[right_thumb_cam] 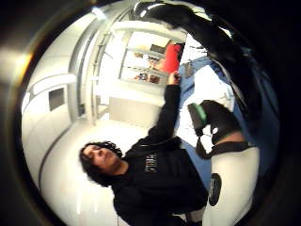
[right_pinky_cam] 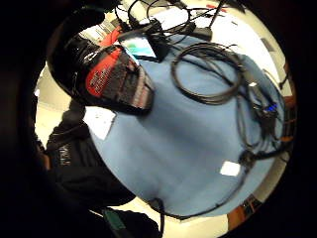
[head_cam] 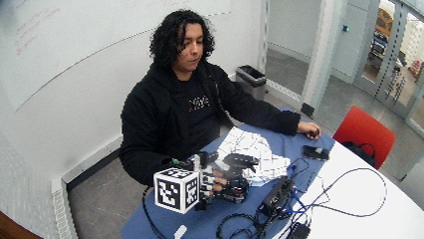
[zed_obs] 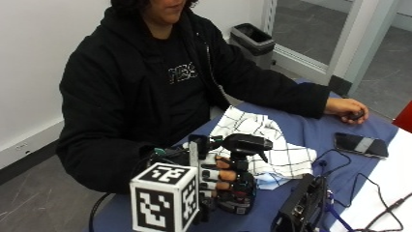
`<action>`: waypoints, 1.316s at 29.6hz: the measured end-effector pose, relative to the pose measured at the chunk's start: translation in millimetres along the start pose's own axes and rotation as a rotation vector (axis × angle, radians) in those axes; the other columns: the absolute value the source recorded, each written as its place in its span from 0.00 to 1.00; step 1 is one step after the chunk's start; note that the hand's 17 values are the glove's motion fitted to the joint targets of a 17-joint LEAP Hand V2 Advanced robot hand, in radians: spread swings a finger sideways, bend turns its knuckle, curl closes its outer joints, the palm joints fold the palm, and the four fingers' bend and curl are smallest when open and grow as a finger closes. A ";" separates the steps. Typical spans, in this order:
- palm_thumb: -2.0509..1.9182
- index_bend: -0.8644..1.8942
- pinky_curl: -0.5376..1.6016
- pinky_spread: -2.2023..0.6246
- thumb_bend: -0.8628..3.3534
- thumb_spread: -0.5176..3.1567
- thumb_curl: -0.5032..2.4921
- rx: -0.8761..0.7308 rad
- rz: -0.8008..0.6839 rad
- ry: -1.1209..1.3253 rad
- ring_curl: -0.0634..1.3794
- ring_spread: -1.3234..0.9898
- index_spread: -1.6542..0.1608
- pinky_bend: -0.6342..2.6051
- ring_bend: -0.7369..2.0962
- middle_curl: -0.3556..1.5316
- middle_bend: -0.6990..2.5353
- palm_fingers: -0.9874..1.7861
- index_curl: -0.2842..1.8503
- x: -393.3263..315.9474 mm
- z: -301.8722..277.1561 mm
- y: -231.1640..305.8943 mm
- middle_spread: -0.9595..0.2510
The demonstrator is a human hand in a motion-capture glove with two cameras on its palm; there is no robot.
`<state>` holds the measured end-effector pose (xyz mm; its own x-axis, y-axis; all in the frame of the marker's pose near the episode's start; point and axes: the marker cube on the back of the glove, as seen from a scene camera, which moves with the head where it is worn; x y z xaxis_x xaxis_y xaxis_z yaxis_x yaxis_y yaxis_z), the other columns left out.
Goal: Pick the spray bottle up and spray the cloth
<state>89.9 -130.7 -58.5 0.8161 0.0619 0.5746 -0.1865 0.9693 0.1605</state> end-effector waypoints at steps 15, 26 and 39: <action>0.73 0.37 0.39 0.83 0.24 0.44 0.29 0.081 0.000 -0.406 0.26 0.55 0.78 0.25 0.43 0.39 0.34 0.66 0.26 1.6 6.6 -46.6 0.77; 0.75 0.37 0.40 0.79 0.23 0.40 0.31 0.173 0.032 -0.491 0.29 0.53 0.79 0.26 0.43 0.40 0.34 0.75 0.29 -2.7 20.5 -57.9 0.74; 0.77 0.42 0.44 0.70 0.21 0.31 0.35 0.353 0.002 -0.305 0.35 0.49 0.77 0.30 0.47 0.46 0.38 0.86 0.34 -3.3 26.2 -64.9 0.67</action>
<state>84.9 -200.1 -49.7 0.6278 -0.0606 0.7760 -0.4056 0.8255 0.3925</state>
